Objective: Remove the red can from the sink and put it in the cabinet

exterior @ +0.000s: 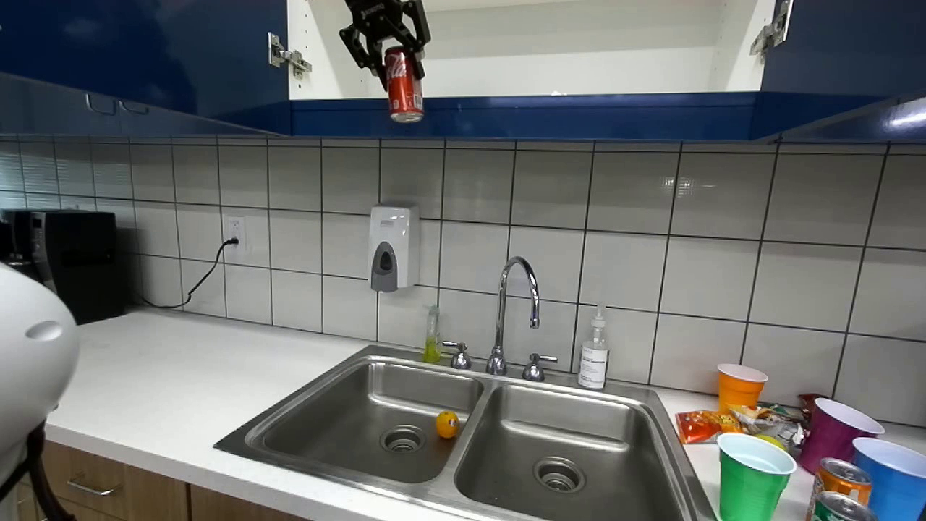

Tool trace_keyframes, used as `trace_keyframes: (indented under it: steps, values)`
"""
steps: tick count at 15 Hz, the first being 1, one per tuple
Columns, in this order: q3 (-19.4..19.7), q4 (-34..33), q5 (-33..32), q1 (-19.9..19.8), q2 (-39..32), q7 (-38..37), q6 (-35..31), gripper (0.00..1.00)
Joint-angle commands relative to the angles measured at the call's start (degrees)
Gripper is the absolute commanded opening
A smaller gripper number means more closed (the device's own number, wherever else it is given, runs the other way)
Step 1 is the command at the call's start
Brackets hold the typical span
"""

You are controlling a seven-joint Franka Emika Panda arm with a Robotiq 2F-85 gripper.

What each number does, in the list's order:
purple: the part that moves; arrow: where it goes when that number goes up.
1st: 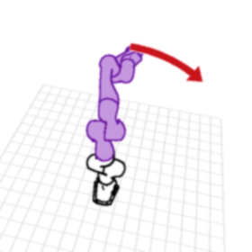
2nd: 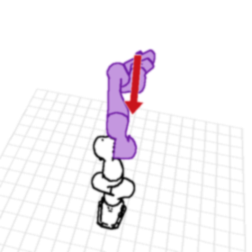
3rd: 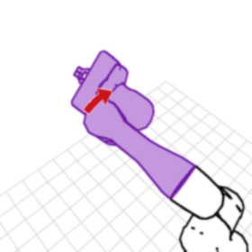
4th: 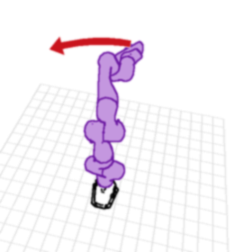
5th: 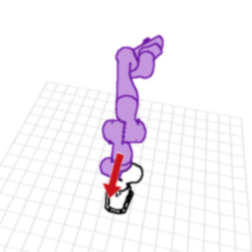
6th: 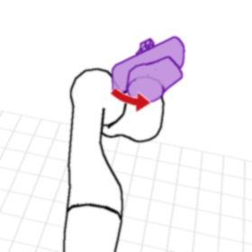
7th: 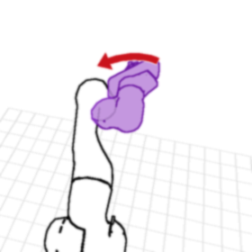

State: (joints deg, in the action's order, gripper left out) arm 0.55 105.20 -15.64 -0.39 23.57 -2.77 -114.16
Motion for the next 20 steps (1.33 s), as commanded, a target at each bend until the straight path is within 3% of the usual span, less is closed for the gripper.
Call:
trace_keyframes:
  steps: [1,20]
  values:
    - [-0.49,-5.52,-0.72,-1.45,-2.71,1.2,0.67,0.4]
    - [-0.24,-25.79,-1.04,-0.98,-15.38,3.64,-0.38,0.4]
